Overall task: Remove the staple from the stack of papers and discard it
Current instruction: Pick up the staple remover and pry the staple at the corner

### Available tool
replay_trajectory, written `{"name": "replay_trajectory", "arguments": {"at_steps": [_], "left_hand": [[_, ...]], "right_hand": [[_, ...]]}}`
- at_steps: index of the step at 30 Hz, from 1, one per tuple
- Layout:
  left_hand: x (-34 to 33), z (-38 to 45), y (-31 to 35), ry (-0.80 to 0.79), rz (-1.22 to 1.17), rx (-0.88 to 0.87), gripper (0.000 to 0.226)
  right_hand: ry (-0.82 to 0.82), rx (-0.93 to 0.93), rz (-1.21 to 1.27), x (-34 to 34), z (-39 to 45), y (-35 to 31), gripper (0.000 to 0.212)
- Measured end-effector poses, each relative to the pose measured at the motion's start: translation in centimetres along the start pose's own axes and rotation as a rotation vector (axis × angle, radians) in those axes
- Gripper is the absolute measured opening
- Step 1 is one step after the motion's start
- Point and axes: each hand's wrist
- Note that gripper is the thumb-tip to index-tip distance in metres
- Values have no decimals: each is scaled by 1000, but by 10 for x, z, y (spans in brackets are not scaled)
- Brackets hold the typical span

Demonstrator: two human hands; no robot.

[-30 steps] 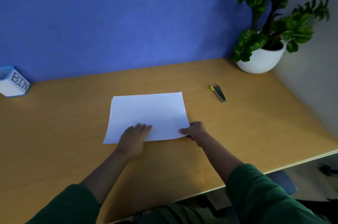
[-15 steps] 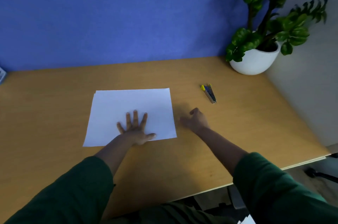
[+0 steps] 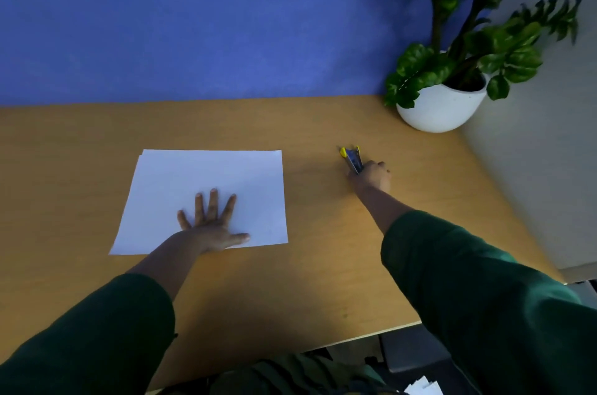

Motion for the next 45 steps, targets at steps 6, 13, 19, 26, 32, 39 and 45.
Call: {"name": "replay_trajectory", "arguments": {"at_steps": [6,13,19,26,32,39,45], "left_hand": [[-2,1,0,5,12,-1,95],[1,-2,1,-22,-46,-14,94],[2,-6,1,-7,-64,-24,94],[-3,-6,1,72,-73,-32,93],[-12,-9,-3,137,-9,-105,88],[-17,-11,-1,167,76,-285,85],[-4,-14,-7,150,189,-390,85]], "right_hand": [[26,20,31,-3,6,5,37],[-6,-75,853,1,-18,6,21],[-310,-328,1543,-5,-71,-7,19],[-604,-556,1914,-10,-112,-17,39],[-729,-541,1389,-15,-155,-20,19],[-584,-164,747,-22,-176,-23,24],[-445,149,368,-17,-182,-6,13]]}}
Point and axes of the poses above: each hand's wrist, its own z-axis towards the middle knuckle, its own x-axis out of the back of the hand, y = z × x, and after that the axes turned 13 degrees about z, right-handed
